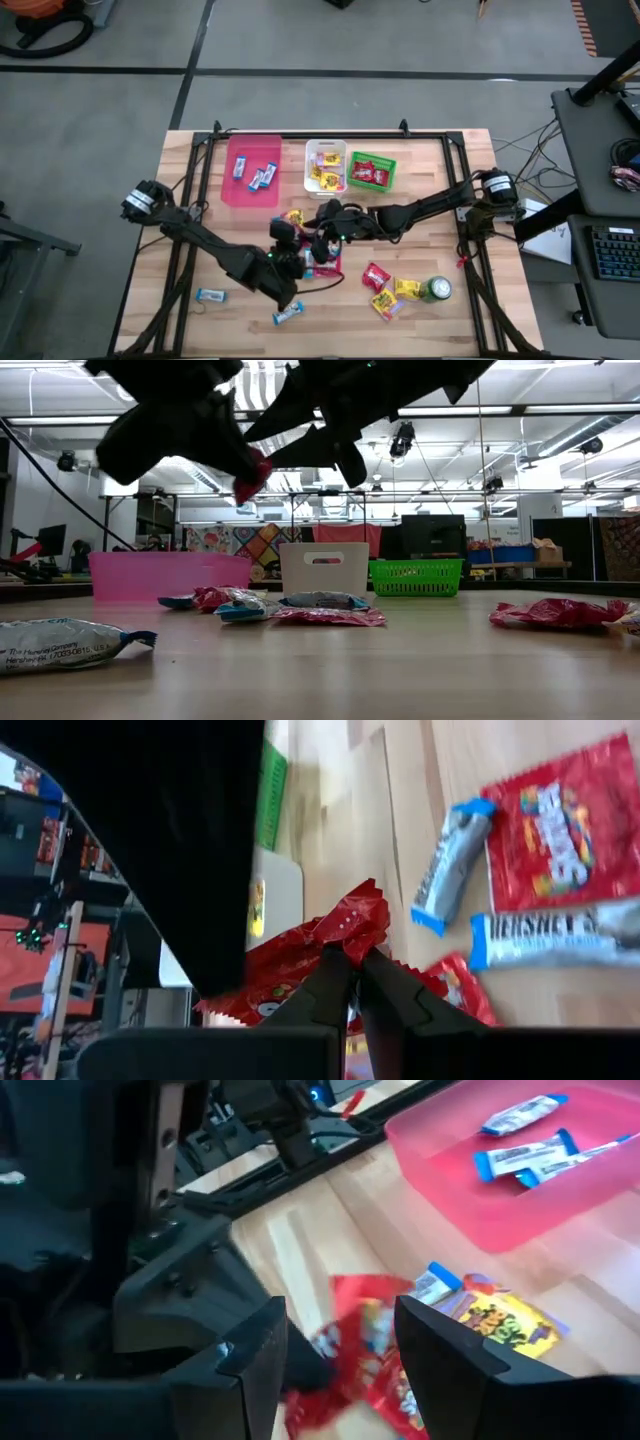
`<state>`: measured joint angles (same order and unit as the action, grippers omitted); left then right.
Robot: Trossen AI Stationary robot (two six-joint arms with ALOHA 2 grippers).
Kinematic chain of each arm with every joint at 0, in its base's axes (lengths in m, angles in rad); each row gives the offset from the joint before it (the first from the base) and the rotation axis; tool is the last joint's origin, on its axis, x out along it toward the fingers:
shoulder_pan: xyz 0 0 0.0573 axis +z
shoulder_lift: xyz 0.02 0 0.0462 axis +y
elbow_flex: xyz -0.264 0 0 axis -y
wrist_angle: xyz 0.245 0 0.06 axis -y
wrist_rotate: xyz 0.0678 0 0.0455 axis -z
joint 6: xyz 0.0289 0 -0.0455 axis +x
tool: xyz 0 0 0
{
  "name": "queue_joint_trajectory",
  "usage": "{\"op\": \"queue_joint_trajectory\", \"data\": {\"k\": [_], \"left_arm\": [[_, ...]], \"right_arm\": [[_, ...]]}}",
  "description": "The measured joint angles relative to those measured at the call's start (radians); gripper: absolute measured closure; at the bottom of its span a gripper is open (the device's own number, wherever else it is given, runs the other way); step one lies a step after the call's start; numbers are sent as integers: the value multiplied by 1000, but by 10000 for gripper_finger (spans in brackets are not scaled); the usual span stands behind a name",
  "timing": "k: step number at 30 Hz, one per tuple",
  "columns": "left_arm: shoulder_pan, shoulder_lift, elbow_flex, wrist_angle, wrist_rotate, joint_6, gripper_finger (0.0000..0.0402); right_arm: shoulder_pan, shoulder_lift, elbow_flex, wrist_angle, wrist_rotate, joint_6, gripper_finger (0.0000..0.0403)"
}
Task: Sort candy
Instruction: Put the red candy into the green bin
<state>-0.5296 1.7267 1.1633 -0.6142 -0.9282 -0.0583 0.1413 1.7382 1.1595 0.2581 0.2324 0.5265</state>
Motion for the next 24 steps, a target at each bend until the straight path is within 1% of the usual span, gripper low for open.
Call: {"op": "queue_joint_trajectory", "data": {"k": [5, 11, 15, 19, 24], "left_arm": [[19, -2, 0, 115, 52, 83, 400], [23, -5, 0, 143, 56, 83, 400], [23, -6, 0, 176, 56, 77, 400], [24, -6, 0, 200, 56, 76, 400], [26, -6, 0, 205, 56, 76, 400]], "right_arm": [[2, 0, 0, -6, 5, 0, 229], [3, 0, 0, -20, 4, 14, 231], [3, 0, -1, -31, 4, 31, 240], [3, 0, -2, -45, 4, 31, 261], [5, 0, -2, -45, -1, 31, 311]]}}
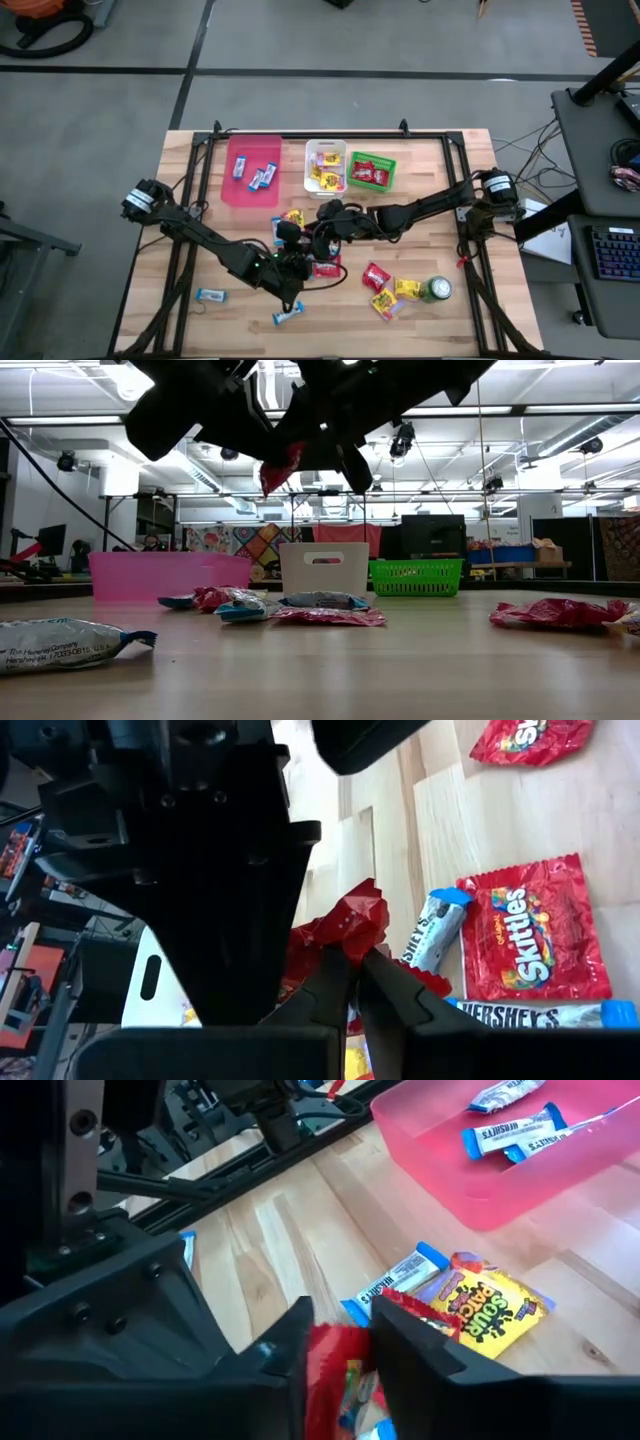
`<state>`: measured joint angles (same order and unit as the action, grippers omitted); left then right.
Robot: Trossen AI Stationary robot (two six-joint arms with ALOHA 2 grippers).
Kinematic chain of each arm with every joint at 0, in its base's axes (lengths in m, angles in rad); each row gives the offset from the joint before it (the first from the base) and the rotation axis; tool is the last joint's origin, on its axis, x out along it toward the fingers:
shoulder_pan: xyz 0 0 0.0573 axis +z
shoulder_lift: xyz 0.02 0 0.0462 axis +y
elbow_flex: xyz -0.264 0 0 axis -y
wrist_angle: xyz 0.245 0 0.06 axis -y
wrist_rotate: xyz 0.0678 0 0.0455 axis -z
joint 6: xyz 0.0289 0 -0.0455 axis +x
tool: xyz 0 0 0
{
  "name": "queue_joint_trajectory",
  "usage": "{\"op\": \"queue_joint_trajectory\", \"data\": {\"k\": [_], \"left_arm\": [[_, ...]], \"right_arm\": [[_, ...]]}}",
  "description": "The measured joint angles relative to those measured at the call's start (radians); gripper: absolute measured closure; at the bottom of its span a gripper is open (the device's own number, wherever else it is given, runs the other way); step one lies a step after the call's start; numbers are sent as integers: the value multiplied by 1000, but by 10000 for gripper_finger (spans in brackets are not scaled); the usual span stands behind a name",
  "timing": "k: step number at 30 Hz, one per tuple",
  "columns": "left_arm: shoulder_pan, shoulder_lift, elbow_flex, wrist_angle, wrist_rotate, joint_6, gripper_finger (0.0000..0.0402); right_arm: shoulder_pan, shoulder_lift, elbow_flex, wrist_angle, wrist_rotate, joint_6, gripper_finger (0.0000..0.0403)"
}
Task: Sort candy
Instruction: Put the red candy into the green bin
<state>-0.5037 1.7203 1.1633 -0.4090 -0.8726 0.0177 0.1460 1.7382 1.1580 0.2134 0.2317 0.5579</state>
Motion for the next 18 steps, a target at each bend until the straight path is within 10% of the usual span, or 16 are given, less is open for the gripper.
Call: {"op": "queue_joint_trajectory", "data": {"k": [6, 18], "left_arm": [[2, 0, 0, 0, -2, 0, 400], [3, -1, 0, -2, -2, -35, 350]], "right_arm": [[0, 0, 0, -1, -3, -26, 384], [-2, 0, 0, -1, -3, -44, 394]]}}
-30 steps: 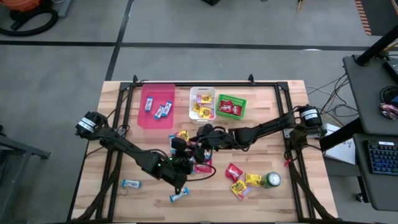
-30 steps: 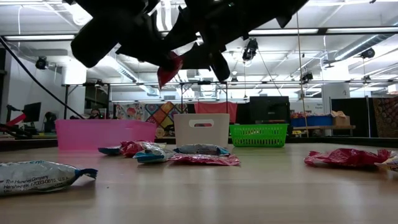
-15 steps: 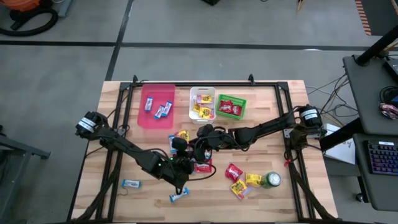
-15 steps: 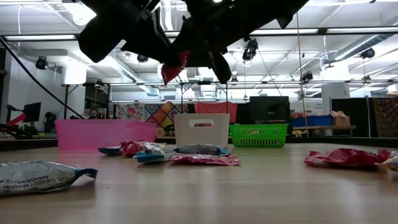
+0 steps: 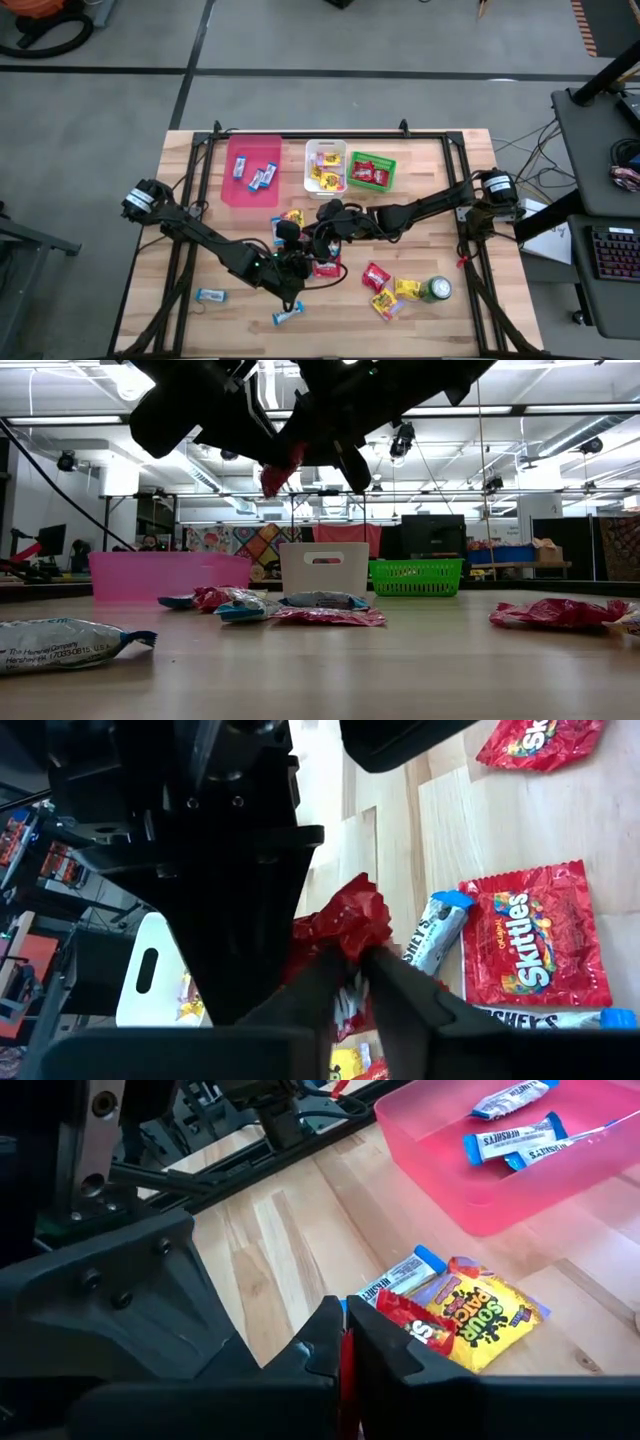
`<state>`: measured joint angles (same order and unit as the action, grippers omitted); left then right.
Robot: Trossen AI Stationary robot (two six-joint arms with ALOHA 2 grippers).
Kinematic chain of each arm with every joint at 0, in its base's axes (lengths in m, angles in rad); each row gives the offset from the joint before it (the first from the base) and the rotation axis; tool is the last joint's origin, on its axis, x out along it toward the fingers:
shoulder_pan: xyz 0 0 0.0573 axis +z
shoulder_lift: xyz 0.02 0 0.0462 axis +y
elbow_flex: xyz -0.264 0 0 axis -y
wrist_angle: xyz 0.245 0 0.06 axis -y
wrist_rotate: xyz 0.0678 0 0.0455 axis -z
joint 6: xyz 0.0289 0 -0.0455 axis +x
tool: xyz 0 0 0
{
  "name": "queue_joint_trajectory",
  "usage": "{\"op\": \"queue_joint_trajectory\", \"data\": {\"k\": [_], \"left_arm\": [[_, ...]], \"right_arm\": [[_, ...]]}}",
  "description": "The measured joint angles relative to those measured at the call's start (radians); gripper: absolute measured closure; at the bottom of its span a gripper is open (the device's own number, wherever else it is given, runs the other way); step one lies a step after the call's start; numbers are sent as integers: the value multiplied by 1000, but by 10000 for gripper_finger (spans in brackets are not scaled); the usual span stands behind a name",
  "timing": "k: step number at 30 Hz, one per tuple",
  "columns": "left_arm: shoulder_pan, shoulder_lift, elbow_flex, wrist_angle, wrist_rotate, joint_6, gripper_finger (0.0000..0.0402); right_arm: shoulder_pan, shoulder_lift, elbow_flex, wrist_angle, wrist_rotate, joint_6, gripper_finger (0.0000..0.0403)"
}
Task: Sort candy
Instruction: Put the red candy into the green bin
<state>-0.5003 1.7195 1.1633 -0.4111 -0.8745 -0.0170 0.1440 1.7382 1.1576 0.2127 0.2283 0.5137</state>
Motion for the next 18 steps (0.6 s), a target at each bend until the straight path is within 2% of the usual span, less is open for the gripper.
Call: {"op": "queue_joint_trajectory", "data": {"k": [5, 9, 13, 18], "left_arm": [[0, 0, 0, -10, 0, 0, 293], [0, -3, 0, -56, -4, -2, 263], [0, -31, 0, -129, -8, -45, 253], [-5, -104, -8, -222, -9, -130, 259]], "right_arm": [[0, 0, 0, -1, 0, 0, 394], [-7, -3, 1, -27, -1, -1, 394], [-37, -19, 26, -154, 4, -3, 394], [-114, -71, 52, -357, 7, -61, 394]]}}
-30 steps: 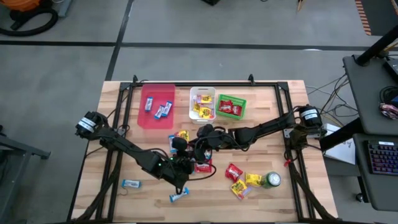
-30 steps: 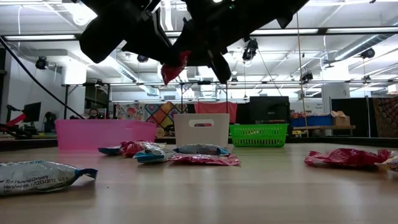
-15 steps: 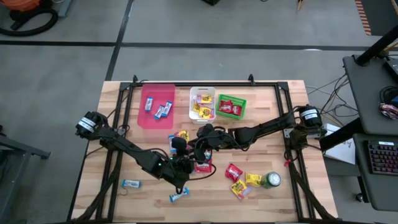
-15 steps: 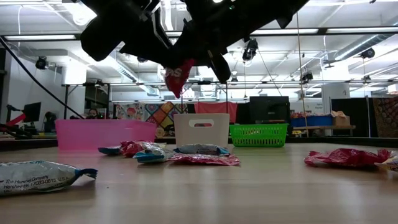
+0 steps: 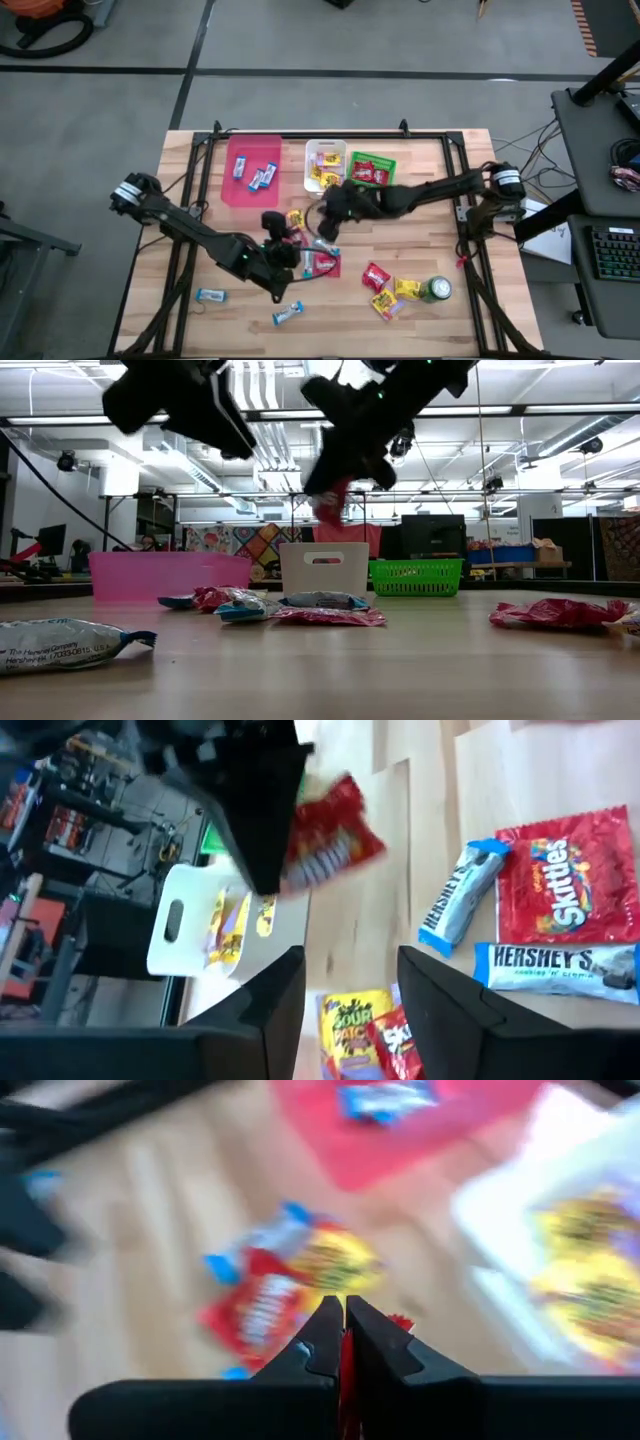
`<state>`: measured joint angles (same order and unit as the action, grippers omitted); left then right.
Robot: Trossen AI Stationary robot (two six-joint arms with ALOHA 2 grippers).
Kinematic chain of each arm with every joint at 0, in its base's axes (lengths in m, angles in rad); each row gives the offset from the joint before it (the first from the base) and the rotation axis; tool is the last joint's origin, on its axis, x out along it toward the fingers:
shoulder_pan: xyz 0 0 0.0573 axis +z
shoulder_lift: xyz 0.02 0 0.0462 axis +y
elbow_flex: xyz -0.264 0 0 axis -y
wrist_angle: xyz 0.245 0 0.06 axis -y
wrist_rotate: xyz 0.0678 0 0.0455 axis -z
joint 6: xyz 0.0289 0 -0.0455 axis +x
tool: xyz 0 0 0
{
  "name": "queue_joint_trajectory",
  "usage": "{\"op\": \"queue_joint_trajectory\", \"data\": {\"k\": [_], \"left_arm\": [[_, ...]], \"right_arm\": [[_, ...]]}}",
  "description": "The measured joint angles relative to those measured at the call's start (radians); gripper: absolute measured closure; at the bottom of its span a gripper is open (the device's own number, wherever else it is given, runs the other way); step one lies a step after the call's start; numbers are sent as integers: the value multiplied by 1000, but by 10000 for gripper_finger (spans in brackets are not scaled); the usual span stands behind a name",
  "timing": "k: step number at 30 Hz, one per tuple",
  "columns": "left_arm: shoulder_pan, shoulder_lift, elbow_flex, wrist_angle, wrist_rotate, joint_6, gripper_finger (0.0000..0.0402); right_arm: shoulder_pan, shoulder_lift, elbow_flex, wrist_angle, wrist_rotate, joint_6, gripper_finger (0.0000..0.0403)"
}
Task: Sort candy
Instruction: Put the red candy into the green bin
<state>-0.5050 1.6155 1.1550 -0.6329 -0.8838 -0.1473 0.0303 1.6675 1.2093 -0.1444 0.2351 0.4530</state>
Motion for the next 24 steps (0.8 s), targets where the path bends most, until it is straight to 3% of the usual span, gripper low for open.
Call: {"op": "queue_joint_trajectory", "data": {"k": [14, 20, 24], "left_arm": [[-86, -300, -223, 112, 0, -222, 290], [-90, -377, -310, 172, 0, -278, 293], [-90, -395, -344, 189, -1, -292, 293]], "right_arm": [[-398, -181, -17, -411, -5, -72, 394], [-534, -178, -94, -415, -198, -142, 394], [-570, -177, -141, -399, -218, -321, 394]]}}
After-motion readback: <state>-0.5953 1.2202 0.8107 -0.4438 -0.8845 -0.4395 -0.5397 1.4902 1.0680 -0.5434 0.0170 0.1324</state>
